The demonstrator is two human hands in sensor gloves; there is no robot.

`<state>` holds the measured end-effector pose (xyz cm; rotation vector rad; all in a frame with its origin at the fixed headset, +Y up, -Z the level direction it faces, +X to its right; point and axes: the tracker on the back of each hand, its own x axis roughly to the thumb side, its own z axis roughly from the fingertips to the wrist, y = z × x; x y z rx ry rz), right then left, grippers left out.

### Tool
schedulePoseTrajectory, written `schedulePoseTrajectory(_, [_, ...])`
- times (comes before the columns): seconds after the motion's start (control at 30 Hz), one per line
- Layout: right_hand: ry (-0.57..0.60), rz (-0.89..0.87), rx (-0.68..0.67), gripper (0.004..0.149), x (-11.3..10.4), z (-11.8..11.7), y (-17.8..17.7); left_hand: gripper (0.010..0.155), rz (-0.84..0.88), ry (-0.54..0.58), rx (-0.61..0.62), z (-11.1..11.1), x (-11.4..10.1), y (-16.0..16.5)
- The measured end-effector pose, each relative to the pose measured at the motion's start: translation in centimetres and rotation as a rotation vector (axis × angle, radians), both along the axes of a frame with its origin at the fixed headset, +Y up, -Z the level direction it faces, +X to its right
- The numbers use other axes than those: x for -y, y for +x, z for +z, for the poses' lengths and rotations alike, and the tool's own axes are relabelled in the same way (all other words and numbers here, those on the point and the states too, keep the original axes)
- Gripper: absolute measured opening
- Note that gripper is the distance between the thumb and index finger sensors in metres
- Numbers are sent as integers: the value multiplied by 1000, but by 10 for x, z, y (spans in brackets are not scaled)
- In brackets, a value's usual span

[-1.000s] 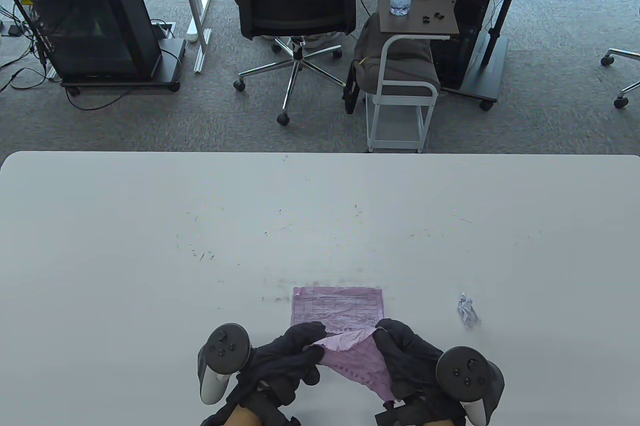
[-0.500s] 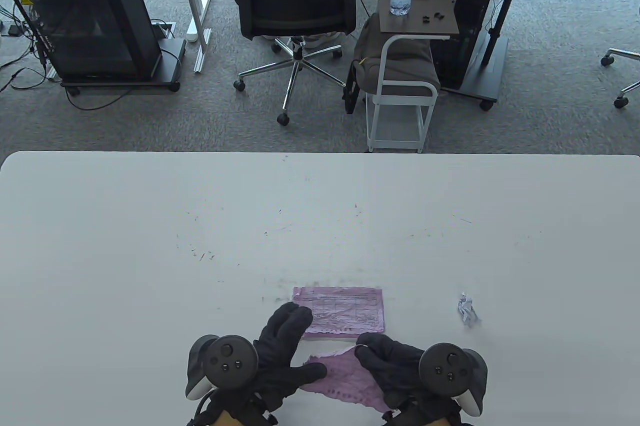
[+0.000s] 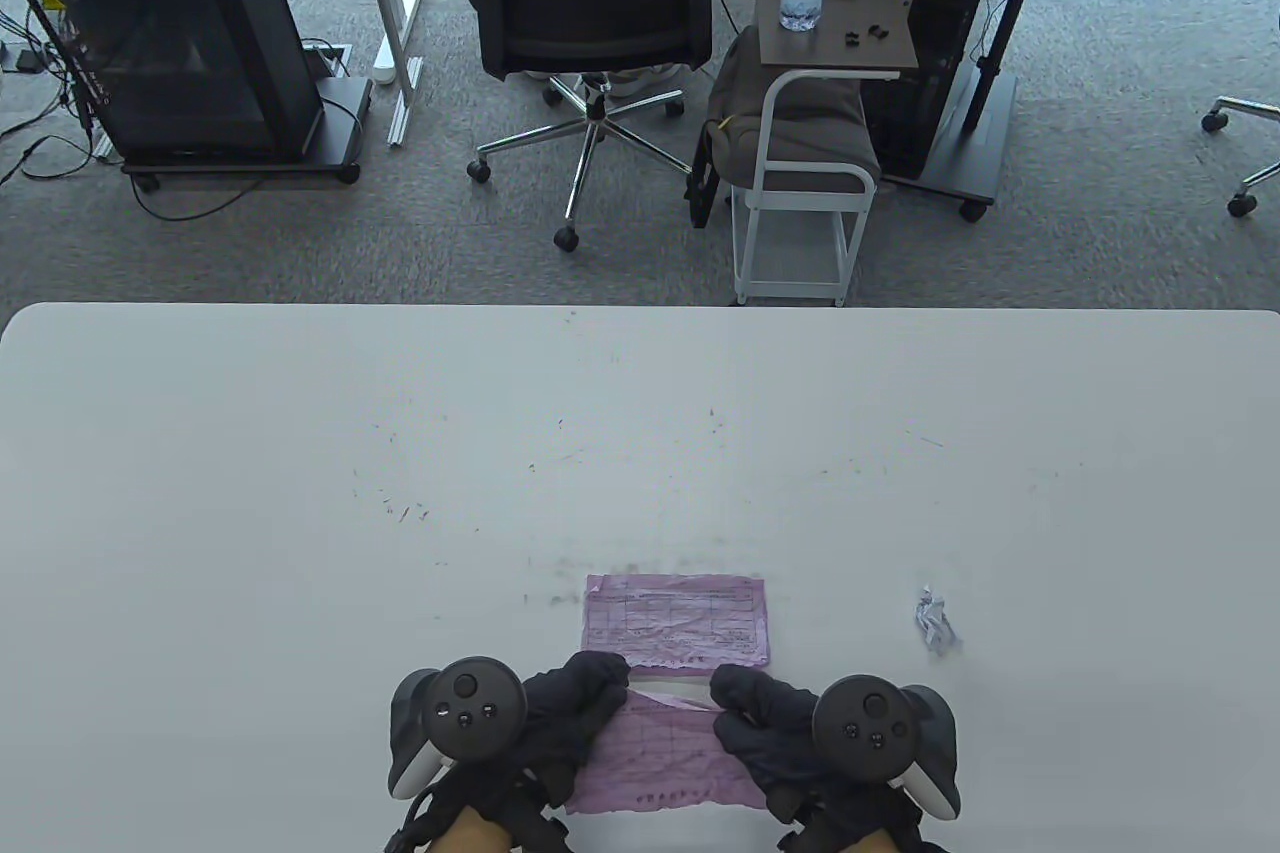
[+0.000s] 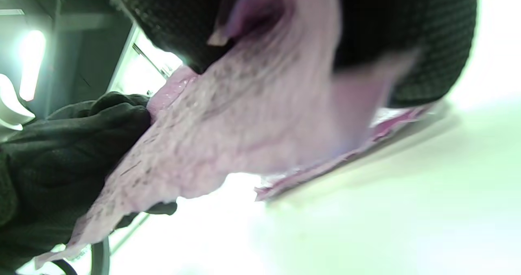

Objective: Flatten crumpled invoices and stack

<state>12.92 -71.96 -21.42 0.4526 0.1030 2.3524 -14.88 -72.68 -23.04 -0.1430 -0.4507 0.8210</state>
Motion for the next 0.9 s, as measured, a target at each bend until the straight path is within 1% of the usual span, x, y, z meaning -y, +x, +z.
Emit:
schedulePoseTrajectory(0.03, [-13,12,5,42,1,-1,1,43,-7,-17,0,-1,2,0])
schedulePoseTrajectory(0.13, [-143,52,11,42,11,-5,3,43,-29,-74,12,-3,9,-1])
schedulePoseTrajectory(0.17, [-183,68,3,43,16,-6,5,43,-27,-84,17,-3,10,-1])
schedulePoseTrajectory(0.2, [-184,75,3,47,19,-6,6,43,-24,-84,24,-3,10,0])
schedulePoseTrajectory(0.27, [-158,76,-13,64,19,-7,7,43,-36,-45,44,-1,3,3])
schedulePoseTrajectory(0.33, [-115,82,-53,76,14,-6,3,43,-61,-6,75,1,-5,9])
schedulePoseTrajectory(0.37, [-96,82,-73,80,12,-5,0,43,-68,2,88,3,-7,11])
schedulePoseTrajectory(0.4, [-55,94,-123,83,8,-3,-7,43,-74,13,118,6,-12,16])
schedulePoseTrajectory(0.47, [-10,130,-199,86,6,1,-19,43,-64,19,169,10,-17,22])
schedulePoseTrajectory(0.5, [17,149,-215,87,5,3,-23,43,-57,19,195,11,-18,24])
schedulePoseTrajectory(0.53, [51,177,-255,86,4,5,-30,43,-45,18,244,13,-20,26])
schedulePoseTrajectory(0.57, [60,188,-275,83,3,5,-34,43,-37,20,276,14,-21,27])
schedulePoseTrajectory(0.63, [80,184,-287,65,1,5,-39,42,-29,34,285,16,-24,26])
schedulePoseTrajectory(0.67, [69,172,-286,51,1,5,-39,43,-27,41,270,16,-24,24])
schedulePoseTrajectory(0.7, [39,150,-285,42,2,3,-36,43,-21,48,240,15,-24,20])
schedulePoseTrajectory(0.77, [-30,83,-254,41,4,1,-26,43,-14,41,186,12,-21,15])
schedulePoseTrajectory(0.83, [-61,-2,-196,42,4,-2,-14,43,-18,14,153,9,-14,12])
schedulePoseTrajectory(0.9, [-82,-15,-140,43,6,-5,-3,43,-33,-24,118,5,-7,9])
